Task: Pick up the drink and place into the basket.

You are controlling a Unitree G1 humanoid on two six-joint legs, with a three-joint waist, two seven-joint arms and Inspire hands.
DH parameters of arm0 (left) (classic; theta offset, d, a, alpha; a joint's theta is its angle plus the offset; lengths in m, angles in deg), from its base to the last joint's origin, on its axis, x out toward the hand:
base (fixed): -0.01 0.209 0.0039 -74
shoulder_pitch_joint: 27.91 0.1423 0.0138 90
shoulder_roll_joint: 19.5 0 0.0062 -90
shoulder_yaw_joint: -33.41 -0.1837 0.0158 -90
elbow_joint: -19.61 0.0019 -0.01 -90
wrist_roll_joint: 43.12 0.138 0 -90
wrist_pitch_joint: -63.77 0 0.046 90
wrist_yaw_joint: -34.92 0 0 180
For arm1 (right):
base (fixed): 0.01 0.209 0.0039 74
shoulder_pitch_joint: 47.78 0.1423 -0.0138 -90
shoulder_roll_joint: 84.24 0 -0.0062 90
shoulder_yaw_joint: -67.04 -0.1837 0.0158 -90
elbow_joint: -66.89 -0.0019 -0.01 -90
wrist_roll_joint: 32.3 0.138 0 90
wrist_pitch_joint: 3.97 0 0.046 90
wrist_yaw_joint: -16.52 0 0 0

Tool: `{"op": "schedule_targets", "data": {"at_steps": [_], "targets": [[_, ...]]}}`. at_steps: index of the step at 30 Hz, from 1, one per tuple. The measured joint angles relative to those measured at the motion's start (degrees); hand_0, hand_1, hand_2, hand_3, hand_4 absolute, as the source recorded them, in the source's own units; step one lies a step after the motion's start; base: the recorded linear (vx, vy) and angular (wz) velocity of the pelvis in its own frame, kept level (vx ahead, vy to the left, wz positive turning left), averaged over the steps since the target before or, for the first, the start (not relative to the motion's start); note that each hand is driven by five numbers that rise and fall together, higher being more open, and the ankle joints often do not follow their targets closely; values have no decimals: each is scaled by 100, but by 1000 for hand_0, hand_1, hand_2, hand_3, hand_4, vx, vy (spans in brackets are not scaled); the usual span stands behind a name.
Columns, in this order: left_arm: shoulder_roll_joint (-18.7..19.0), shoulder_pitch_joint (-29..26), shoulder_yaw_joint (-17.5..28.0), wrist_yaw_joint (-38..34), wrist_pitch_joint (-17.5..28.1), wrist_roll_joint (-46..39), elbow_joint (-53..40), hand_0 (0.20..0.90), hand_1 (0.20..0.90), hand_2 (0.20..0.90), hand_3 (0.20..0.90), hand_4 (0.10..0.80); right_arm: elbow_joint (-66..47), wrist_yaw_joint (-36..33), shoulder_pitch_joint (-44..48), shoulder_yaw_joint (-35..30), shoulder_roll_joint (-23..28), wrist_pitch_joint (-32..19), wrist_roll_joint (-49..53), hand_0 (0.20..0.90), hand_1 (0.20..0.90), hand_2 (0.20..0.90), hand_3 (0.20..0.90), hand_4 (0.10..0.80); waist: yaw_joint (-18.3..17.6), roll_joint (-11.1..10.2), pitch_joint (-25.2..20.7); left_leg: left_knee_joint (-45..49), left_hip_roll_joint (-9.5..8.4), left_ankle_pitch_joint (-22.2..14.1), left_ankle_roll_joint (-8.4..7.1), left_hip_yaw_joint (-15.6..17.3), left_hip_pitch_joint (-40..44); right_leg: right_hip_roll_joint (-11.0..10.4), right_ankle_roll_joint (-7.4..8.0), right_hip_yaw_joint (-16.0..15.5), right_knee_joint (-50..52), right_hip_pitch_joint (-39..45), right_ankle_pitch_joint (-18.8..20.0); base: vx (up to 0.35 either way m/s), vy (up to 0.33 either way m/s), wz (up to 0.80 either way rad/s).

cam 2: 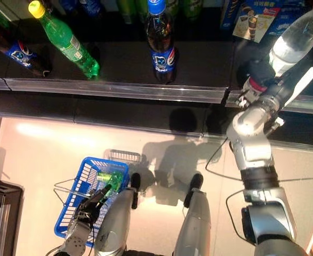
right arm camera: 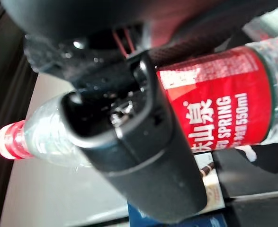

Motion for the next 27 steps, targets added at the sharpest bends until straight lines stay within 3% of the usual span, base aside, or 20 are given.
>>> {"op": "schedule_targets", "data": {"at_steps": [6, 13, 17, 23, 27], "targets": [[-91, 223, 192, -29, 162, 2, -752, 300, 300, 300, 200, 100, -557, 808, -877, -11, -228, -5, -91, 300, 300, 300, 200, 100, -161, -3, 1, -296, 6, 69, -6, 23, 466, 1, 43, -20, -73, 359, -99, 12, 31, 0], [-78, 424, 165, -9, 178, 280, -1475, 300, 300, 300, 200, 100, -1415, 1872, -1112, 39, -245, -3, -61, 300, 300, 300, 200, 100, -249, -2, 0, -469, 22, 127, -86, 16, 778, 5, 53, -60, -73, 621, -193, 40, 31, 2], [-76, 575, 156, 30, 145, 598, -2059, 300, 300, 300, 200, 100, -1916, 2682, -1149, 383, -258, -1, 180, 300, 300, 300, 200, 100, -246, -2, -1, -585, 50, 179, -79, -8, 1015, 1, 49, -170, -70, 886, -298, 34, -4, 13], [-5, 677, 148, 374, -188, 1047, -2996, 300, 300, 300, 200, 100, -2614, 3667, -1275, 1181, -424, 65, 338, 300, 300, 300, 200, 100, 50, -6, -12, -927, 78, 408, -15, -108, 1275, -2, 5, -433, -64, 1300, -513, 33, -33, 39], [303, 838, 148, 583, -488, 1262, -3240, 300, 300, 300, 200, 100, -2765, 3867, -1274, 1580, -485, 182, 514, 300, 300, 300, 200, 100, 279, -17, -20, -1003, 74, 433, -54, -225, 1336, -68, 66, -676, -95, 1543, -603, 35, -11, 33]]}}
